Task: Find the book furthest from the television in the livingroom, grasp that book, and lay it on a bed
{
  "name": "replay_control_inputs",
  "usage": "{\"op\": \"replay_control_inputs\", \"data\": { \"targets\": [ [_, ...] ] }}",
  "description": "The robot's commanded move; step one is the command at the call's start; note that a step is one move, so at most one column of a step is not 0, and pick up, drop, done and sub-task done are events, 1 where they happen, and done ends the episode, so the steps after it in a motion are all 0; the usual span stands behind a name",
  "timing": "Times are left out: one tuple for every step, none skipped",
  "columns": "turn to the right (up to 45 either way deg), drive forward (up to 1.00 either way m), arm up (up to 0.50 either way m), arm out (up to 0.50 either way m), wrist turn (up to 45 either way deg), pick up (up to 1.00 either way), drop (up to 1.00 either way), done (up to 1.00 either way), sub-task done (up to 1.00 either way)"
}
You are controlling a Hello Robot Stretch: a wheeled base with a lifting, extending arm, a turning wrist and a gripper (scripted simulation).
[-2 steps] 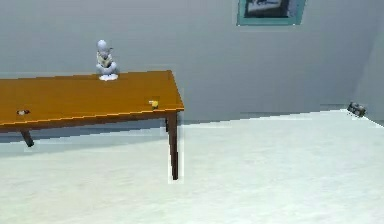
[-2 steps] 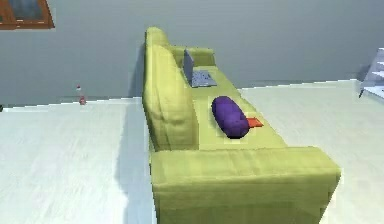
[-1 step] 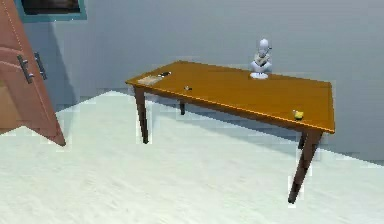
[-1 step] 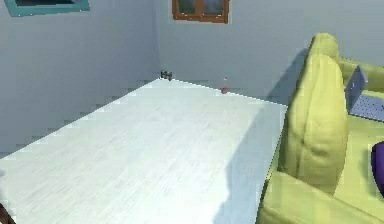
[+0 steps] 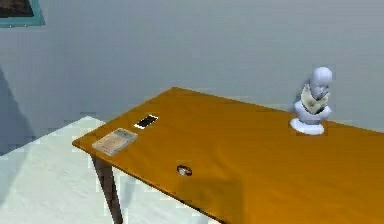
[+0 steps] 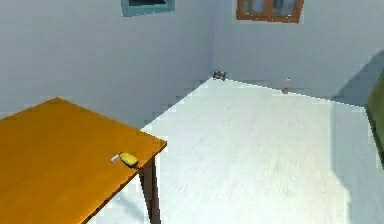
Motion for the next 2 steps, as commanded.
{"op": "replay_control_inputs", "data": {
  "targets": [
    [-45.0, 0.0, 0.0, 0.0, 0.0, 0.0, 0.0, 0.0, 0.0],
    [-45.0, 0.0, 0.0, 0.0, 0.0, 0.0, 0.0, 0.0, 0.0]
  ]
}}
